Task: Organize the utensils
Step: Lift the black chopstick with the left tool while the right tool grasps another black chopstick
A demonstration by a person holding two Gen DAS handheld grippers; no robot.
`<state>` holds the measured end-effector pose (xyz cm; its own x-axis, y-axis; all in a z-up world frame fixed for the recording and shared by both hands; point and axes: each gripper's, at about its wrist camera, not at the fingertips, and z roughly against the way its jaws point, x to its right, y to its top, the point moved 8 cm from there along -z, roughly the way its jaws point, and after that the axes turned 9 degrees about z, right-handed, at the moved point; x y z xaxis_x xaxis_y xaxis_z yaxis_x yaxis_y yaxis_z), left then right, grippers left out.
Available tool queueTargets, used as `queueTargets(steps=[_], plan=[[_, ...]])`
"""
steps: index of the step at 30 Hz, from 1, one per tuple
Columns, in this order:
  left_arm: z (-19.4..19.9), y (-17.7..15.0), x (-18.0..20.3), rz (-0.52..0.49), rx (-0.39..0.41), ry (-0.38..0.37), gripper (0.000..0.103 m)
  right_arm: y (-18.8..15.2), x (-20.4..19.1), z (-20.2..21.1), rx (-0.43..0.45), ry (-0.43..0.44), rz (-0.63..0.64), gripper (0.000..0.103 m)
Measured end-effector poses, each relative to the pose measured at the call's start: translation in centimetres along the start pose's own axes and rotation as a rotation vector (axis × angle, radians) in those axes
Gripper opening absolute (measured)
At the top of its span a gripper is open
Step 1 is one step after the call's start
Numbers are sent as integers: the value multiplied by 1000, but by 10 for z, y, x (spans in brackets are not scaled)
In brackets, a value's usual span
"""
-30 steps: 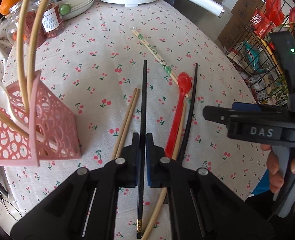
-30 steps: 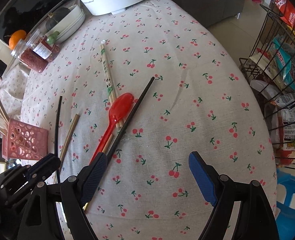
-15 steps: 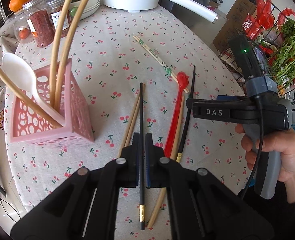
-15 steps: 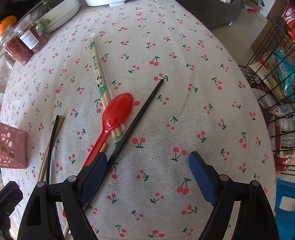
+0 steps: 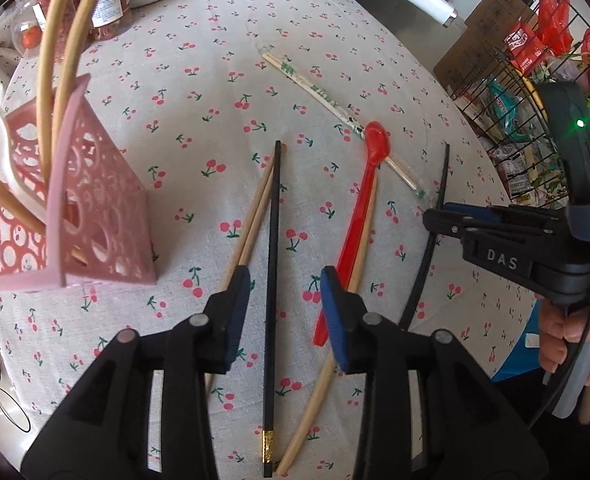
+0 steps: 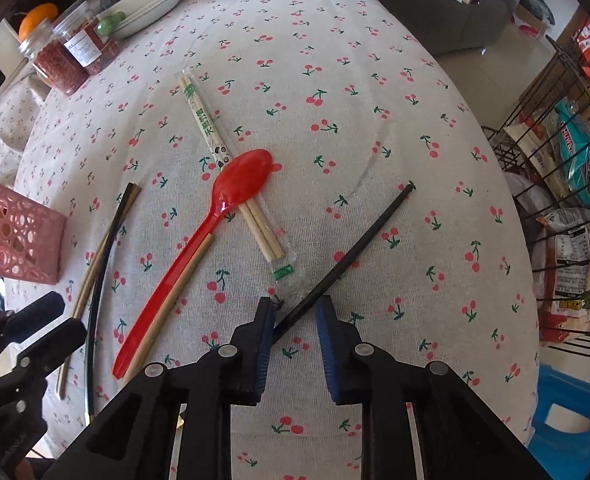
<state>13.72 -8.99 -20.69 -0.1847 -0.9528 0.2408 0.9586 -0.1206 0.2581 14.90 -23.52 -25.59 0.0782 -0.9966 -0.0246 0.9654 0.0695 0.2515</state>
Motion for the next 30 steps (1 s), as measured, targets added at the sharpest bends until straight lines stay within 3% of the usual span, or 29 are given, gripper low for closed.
queueTargets(steps=[7,11,12,14,17,20,21,25,30], plan=[[-15,6,1,11,-14,51,34,-5,15,2,-6,20,10,22],[-19,10,6,-22,-3,104,20,0,14,1,-3,20,5,23],[-20,10,6,-25,-3,105,8,3,13,1,0,13,12,23],[-24,5,5,-9,-34,78,7,5,6,1,13,-2,32,22],[-25,2,8,-39,-34,94,7,10,0,0,32,-17,57,19],[-24,2,6,-32,-31,84,7,12,-3,2,49,59,19,9],[-23,2,6,-30,-27,79,7,14,-3,5,66,87,9,1],[-4,4,7,-44,27,52,6,15,0,20,104,142,-13,1],[17,0,2,-50,59,22,6,8,2,22,83,183,-38,5]])
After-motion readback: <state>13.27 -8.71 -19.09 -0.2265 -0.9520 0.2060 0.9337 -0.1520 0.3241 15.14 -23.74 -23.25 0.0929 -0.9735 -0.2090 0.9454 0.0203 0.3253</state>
